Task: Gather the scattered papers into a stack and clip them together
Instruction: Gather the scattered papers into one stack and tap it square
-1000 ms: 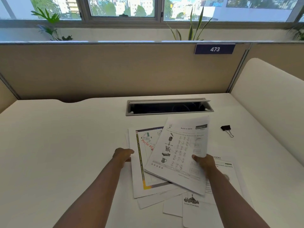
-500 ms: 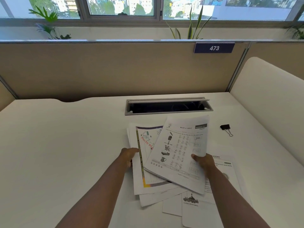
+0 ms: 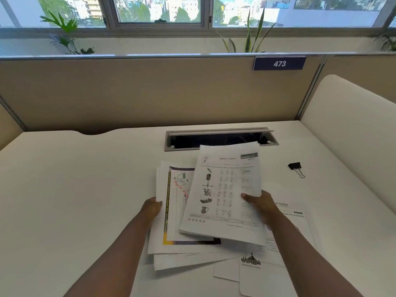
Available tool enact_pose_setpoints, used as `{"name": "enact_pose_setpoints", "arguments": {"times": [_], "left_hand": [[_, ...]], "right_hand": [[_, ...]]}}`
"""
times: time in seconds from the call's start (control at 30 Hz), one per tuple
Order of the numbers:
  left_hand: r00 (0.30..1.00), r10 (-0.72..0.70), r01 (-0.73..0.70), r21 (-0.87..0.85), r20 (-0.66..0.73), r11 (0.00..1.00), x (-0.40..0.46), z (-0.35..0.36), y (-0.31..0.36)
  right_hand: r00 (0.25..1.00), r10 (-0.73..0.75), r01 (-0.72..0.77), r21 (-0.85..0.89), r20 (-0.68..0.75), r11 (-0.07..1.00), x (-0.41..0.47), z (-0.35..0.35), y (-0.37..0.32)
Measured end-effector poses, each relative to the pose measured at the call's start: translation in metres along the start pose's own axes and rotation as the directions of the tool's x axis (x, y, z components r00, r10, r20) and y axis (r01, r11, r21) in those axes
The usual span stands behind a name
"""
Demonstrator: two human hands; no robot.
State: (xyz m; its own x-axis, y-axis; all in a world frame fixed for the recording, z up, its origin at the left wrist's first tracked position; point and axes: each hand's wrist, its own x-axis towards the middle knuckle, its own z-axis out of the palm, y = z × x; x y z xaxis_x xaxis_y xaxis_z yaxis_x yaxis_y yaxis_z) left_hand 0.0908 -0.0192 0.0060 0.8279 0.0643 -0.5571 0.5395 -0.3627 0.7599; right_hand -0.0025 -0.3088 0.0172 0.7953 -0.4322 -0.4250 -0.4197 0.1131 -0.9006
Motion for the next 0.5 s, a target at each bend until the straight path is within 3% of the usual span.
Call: {"name": "enact_pose_setpoints", "arguments": {"times": [0.2,0.33,0.5], "left_hand": [[0.995,-0.088,0.092,-0.124,0.040,0.988,0.012,-0.012,-0.016],[0.991,-0.117,0.127,-0.212,0.062,0.969,0.013,-0.015,-0.018],[0.970,-0.123,0.171,-0.227,0.208,0.959,0.004,-0.019,-0.019]], "right_hand": [[0.965,0.062,-0.044,-0.078,0.253,0.996,-0.007,0.037,0.002],[0.962,0.084,-0.051,-0.134,0.259,0.990,-0.008,0.065,0.015],[0.964,0.047,0.026,-0.267,0.263,0.963,-0.006,0.081,0.025]]}}
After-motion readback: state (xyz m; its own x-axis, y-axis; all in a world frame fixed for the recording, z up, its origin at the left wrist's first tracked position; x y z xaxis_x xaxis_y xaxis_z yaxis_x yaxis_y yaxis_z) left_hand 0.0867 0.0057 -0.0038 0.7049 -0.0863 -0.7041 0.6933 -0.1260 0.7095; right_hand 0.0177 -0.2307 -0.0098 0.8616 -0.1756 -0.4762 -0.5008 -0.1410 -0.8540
